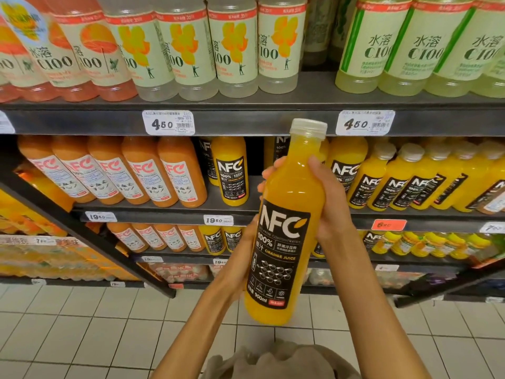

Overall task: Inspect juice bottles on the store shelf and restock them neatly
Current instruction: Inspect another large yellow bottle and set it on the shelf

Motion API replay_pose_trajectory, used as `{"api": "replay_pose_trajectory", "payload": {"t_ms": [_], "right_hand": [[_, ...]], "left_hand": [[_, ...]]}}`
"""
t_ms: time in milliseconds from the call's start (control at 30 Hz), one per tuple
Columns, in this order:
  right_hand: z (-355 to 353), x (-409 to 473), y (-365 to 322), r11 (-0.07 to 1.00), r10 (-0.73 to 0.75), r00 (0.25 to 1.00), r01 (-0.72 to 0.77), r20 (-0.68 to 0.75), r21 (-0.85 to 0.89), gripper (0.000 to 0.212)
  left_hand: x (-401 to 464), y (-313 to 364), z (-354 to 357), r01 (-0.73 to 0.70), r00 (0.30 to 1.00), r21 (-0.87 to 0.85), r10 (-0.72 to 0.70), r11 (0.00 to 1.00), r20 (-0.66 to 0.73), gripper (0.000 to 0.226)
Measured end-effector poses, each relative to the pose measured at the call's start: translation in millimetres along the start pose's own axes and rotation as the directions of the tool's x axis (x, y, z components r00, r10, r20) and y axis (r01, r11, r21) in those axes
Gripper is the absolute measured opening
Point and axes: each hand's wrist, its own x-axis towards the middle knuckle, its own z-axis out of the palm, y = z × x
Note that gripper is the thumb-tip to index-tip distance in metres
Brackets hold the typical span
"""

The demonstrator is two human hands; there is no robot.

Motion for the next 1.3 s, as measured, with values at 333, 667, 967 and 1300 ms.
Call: {"api": "replay_pose_trajectory", "payload": {"t_ms": [333, 667, 967, 1300], "right_hand": [[16.9, -10.9, -14.5, 0.882, -0.14, 0.977, 0.048, -0.164, -0.468, 0.032], [12.4, -7.9, -11.8, 0.983, -0.02, 1.0, 0.017, -0.012, -0.181, 0.04], [35.2, -10.7, -9.1, 0.793, -0.398, 0.88, 0.187, -0.261, -0.579, 0.016], [1.5, -6.9, -22.2, 0.958, -0.035, 0.999, 0.033, -0.001, -0.284, 0.048]], "left_hand": [[6.3, -7.1, 0.5, -0.096, 0.987, 0.04, 0.1, 0.995, -0.126, 0.049], [4.8, -23.0, 0.9, 0.114, 0.993, -0.109, -0.116, 0.987, -0.012, 0.057], [18.0, -18.4, 16.2, -0.22, 0.962, 0.121, 0.235, 0.968, -0.136, 0.044], [20.9, -27.1, 1.7, -0.013, 0.999, -0.09, 0.018, 0.996, 0.05, 0.055]]}}
